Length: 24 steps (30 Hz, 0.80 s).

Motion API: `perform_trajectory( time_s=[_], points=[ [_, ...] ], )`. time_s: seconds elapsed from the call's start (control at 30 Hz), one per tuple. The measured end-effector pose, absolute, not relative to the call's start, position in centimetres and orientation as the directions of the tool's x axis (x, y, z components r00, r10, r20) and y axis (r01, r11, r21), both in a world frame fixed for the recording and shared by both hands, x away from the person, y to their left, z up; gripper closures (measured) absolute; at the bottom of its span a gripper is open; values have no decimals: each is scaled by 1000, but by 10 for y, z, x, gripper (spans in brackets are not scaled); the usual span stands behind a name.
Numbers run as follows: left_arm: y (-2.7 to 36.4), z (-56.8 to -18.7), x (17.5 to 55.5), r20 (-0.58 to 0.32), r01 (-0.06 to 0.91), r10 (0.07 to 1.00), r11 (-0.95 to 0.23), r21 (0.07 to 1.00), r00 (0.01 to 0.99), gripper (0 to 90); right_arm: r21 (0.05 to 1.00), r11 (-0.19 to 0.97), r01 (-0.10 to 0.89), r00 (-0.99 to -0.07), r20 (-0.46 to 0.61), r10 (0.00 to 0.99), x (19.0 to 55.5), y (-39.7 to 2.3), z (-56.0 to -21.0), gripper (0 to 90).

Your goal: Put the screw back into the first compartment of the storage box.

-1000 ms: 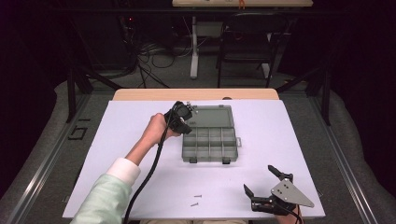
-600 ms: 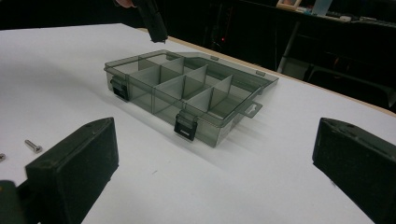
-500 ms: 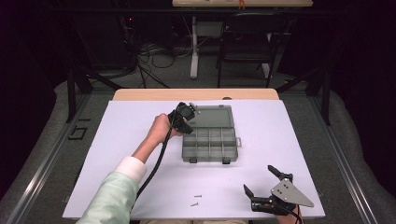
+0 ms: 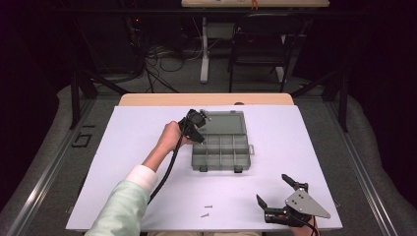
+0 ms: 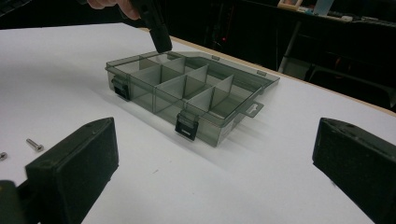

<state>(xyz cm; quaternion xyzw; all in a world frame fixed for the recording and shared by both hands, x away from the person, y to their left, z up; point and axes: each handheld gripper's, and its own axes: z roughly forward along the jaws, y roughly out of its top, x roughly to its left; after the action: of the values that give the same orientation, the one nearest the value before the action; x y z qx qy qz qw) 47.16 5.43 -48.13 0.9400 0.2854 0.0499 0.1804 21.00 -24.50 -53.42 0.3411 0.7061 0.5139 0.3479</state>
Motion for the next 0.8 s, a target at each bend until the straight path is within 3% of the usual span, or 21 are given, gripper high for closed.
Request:
perform_trajectory(
  time_s=[0.2,0.3,0.4,0.8],
  points=[
    [57,-474,465,-7,508,549,-768,390,836,411,963,239,124,-526,-140,839,210,-245,-534,0],
    [60,-468,456,-6,489,533,-773,404,846,349,963,239,124,-525,-140,839,210,-245,-534,0],
    [63,-461,446,6,465,515,-780,419,857,185,963,239,124,-526,-140,839,210,-245,-534,0],
    [69,-445,394,69,334,415,-808,485,907,57,964,236,123,-527,-138,838,210,-245,-534,0]
  ],
)
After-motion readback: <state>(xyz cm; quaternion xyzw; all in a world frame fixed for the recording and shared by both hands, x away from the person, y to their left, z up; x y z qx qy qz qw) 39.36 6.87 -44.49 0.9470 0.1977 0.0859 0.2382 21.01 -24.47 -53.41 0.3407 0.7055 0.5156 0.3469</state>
